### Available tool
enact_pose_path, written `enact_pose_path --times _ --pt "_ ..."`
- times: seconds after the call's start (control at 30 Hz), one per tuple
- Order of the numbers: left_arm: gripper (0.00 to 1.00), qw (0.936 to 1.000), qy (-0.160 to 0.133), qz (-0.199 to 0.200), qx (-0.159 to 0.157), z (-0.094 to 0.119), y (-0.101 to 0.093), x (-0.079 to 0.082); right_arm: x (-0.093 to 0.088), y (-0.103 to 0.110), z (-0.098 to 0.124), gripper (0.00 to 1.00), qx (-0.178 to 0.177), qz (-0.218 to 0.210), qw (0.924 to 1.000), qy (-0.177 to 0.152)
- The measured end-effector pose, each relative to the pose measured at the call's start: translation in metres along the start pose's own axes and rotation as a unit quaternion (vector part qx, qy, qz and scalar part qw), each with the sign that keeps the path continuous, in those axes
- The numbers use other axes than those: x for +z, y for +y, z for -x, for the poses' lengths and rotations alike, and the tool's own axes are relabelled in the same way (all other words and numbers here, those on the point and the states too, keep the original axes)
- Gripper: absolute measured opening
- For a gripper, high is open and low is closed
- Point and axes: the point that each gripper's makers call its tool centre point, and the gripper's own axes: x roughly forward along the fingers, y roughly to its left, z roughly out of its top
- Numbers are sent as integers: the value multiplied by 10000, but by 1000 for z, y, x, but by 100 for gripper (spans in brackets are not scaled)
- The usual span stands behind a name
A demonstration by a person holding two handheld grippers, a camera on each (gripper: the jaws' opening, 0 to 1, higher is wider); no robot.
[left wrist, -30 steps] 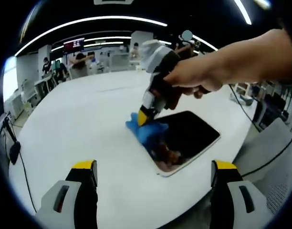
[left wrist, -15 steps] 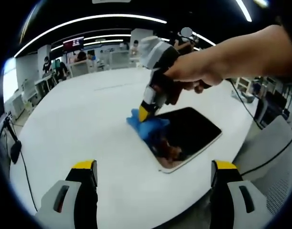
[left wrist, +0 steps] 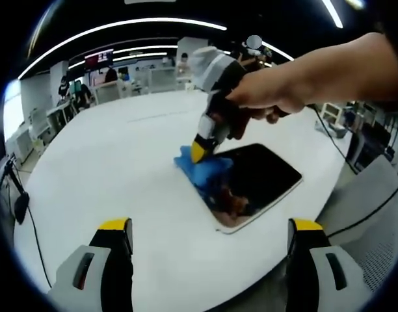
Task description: Wipe the mirror surface with the cleaning cloth until all visible marks leave the cleaned area.
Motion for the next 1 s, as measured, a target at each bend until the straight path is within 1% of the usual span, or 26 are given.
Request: enact_pose_path --times 0.17,0.37,0.47,0.53,0.63,0.73,0.8,0.87,0.93,0.97,1.0 --pt "100 9999 -25 104 48 -1 3 0 -2 -7 1 2 -1 -48 10000 29" --pt "100 10000 37 -59 45 -1 2 -2 0 -11 -1 2 3 9 10000 35" --pt "99 10000 30 6 65 -2 4 -2 -1 -11 0 2 -13 8 10000 33" --pt "99 9999 12 16 99 -2 5 -2 -2 -16 1 2 -26 12 10000 51" --pt "99 10000 33 -28 81 -2 4 -3 -2 -19 1 2 42 -84 9999 40" --pt "99 10000 -5 0 97 -1 4 -2 -3 -25 3 2 -82 23 9999 91" --pt "99 10000 8 -45 87 -1 4 -2 -2 -27 2 2 -23 -54 10000 70" --pt "99 10000 -17 -34 90 -1 4 -1 -3 -28 3 2 -82 19 9999 90" --pt "99 10000 23 -40 41 -2 2 -2 -3 -28 3 2 -89 39 9999 79" --pt "99 9999 68 -109 25 -2 1 -4 -3 -28 3 2 -84 13 9999 66" --pt "99 9999 38 -145 51 -2 2 -3 -3 -28 3 2 -79 -27 10000 47"
